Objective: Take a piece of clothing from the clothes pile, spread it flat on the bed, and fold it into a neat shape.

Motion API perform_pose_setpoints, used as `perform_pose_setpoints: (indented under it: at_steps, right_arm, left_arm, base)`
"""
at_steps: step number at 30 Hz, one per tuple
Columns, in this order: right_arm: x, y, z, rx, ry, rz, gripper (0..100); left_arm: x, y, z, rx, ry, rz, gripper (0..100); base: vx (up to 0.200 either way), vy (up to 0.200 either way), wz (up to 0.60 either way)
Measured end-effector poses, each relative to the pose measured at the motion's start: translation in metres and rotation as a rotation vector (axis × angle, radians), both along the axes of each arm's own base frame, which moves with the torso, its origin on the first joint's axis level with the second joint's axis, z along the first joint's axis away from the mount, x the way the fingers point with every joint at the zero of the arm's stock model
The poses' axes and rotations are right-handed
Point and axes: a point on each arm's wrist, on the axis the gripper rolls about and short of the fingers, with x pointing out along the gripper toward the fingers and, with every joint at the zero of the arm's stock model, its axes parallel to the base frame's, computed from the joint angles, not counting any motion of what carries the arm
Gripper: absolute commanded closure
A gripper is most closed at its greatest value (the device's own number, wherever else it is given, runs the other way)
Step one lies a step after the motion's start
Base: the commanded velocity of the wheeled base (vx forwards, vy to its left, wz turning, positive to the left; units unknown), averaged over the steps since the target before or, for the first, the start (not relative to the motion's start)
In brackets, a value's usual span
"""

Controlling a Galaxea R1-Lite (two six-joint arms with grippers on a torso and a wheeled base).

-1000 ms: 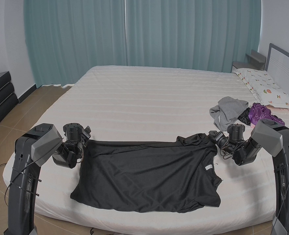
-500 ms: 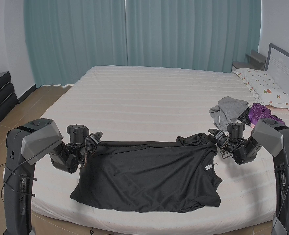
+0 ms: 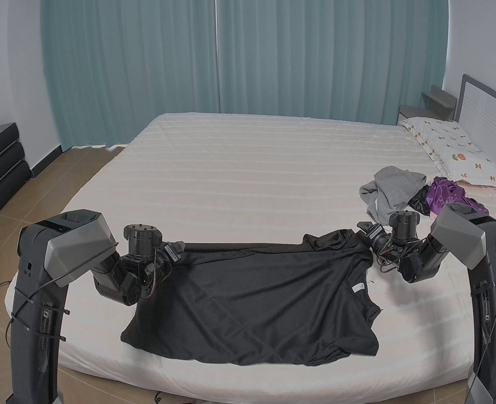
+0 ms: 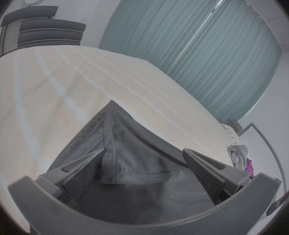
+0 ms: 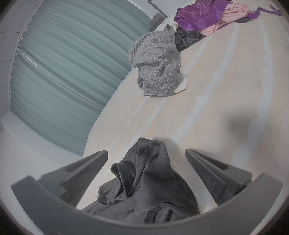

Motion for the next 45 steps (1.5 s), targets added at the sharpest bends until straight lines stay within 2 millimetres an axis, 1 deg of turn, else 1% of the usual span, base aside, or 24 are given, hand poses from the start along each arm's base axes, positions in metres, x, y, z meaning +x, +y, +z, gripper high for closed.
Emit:
perform_pose_setpoints:
  at_steps: [4, 5, 12, 14, 20, 24, 27, 32, 39, 42, 45]
  right_arm:
    - [0.0, 0.0, 0.0, -0.001, 0.0, 0.0, 0]
    - [0.0, 0.0, 0.0, -0.001, 0.0, 0.0, 0]
    - [0.0, 0.0, 0.001, -0.008, -0.001, -0.004, 0]
    - [0.0, 0.0, 0.003, -0.013, -0.006, -0.006, 0]
    - [-0.001, 0.0, 0.027, -0.036, -0.051, -0.025, 0]
    - [-0.002, 0.002, 0.038, -0.083, -0.039, -0.001, 0]
    - [-0.002, 0.011, 0.043, -0.1, -0.013, 0.031, 0]
    - [-0.002, 0.032, 0.046, -0.137, 0.083, 0.094, 0]
    - [0.018, 0.063, 0.066, -0.174, 0.092, 0.167, 0]
    - [0.026, 0.074, 0.067, -0.185, 0.107, 0.187, 0]
    - [0.032, 0.086, 0.059, -0.202, 0.146, 0.21, 0]
  left_arm:
    - [0.001, 0.0, -0.002, 0.009, -0.003, 0.016, 0]
    - [0.001, 0.0, -0.002, 0.01, -0.003, 0.018, 100]
    - [0.003, 0.0, -0.004, 0.013, -0.007, 0.024, 100]
    - [0.004, 0.002, -0.003, 0.018, -0.015, 0.042, 100]
    - [0.009, 0.003, 0.004, 0.031, -0.072, 0.135, 100]
    - [0.018, 0.003, 0.015, 0.039, -0.129, 0.173, 100]
    - [0.024, 0.002, 0.023, 0.062, -0.163, 0.184, 100]
    - [0.034, 0.005, 0.036, 0.127, -0.205, 0.175, 100]
    - [0.046, 0.008, 0.049, 0.15, -0.239, 0.18, 100]
    - [0.049, 0.008, 0.053, 0.151, -0.251, 0.183, 100]
    - [0.051, 0.008, 0.056, 0.152, -0.259, 0.184, 100]
  base:
    - [0.0, 0.0, 0.0]
    - [0.0, 0.0, 0.0]
    - [0.0, 0.0, 0.0]
    - [0.0, 0.0, 0.0]
    - [0.0, 0.0, 0.0]
    - [0.0, 0.0, 0.0]
    - [0.0, 0.0, 0.0]
    - [0.0, 0.0, 0.0]
    - [0.0, 0.0, 0.0]
    - [0.0, 0.0, 0.0]
    - [0.0, 0.0, 0.0]
